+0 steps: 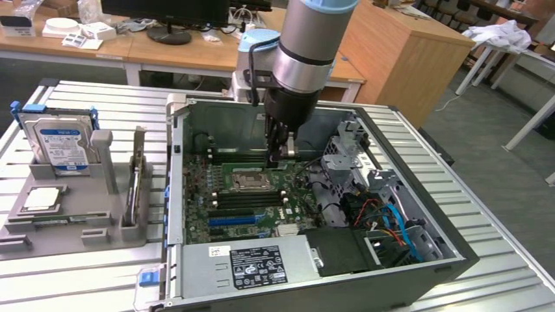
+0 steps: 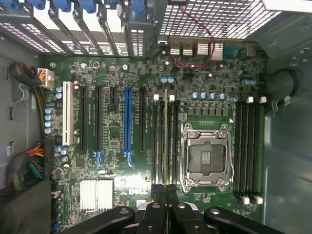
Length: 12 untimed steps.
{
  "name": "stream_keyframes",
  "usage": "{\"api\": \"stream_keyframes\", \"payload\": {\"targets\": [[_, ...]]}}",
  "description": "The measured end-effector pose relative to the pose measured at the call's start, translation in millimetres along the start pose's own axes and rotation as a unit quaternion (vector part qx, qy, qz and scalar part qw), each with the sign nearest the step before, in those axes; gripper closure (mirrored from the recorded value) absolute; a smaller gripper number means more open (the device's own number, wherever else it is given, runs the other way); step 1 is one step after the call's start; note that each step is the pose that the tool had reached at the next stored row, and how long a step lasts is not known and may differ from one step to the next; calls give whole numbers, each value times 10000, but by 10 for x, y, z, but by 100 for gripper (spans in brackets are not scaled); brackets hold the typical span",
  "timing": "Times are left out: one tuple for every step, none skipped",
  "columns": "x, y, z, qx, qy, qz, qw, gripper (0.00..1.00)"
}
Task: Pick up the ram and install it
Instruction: 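Insert the ram into the slot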
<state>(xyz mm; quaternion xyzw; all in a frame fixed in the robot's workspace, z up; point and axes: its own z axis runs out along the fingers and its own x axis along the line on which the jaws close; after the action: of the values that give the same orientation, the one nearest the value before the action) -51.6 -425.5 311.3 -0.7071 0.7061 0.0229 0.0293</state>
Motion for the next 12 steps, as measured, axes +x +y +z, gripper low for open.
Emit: {"api": "stream_keyframes", "payload": {"targets": [[1,0,17,0,6,0,10000,89],[3,0,36,0,13,0,10000,89],[4,1,55,0,20,0,10000,89],[5,1,73,0,28,0,10000,89],[7,1,92,0,36,0,10000,89],[8,1,109,0,44,0,10000,89],[9,1,128,0,53,0,10000,89],[11,2,145,0,62,0,10000,89],[12,2,163,0,71,-1,10000,89],[13,2,180,0,82,-1,10000,89],[15,2,198,0,96,0,10000,89],[16,2,216,0,102,-1,9999,89]]}}
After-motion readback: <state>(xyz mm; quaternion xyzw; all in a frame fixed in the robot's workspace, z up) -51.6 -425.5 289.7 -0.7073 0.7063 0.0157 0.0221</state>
